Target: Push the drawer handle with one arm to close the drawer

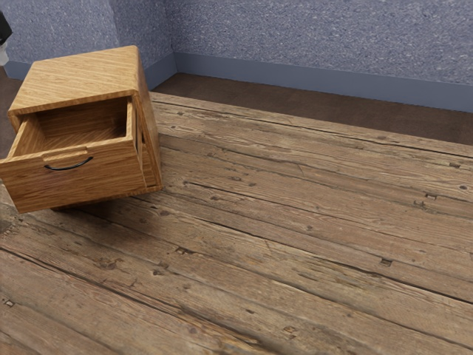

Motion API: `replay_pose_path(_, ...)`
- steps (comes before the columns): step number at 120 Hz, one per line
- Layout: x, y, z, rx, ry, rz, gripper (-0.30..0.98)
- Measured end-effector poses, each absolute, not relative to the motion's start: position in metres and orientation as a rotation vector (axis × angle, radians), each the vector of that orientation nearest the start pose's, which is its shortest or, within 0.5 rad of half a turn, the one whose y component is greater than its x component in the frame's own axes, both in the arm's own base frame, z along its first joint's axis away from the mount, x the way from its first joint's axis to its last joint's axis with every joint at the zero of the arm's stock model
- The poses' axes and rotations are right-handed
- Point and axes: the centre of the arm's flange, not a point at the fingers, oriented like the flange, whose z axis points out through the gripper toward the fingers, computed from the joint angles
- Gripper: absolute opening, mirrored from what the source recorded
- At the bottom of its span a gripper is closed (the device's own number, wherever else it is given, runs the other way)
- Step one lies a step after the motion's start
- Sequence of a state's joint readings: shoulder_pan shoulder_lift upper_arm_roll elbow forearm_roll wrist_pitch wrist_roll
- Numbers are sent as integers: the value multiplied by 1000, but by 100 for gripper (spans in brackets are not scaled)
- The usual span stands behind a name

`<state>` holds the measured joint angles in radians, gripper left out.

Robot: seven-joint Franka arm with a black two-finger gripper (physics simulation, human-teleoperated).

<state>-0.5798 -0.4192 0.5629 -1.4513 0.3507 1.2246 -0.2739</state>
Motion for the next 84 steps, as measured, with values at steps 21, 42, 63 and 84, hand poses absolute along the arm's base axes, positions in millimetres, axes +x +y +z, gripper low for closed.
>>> replay_pose_path(21, 399, 112, 771, -2958, -620, -54, 69)
replay_pose_path(42, 410, 130, 711, -2996, -768, 168, 61)
replay_pose_path(63, 417, 124, 657, -3009, -831, 315, 24)
replay_pose_path(84, 400, 109, 635, -3017, -917, 383, 2)
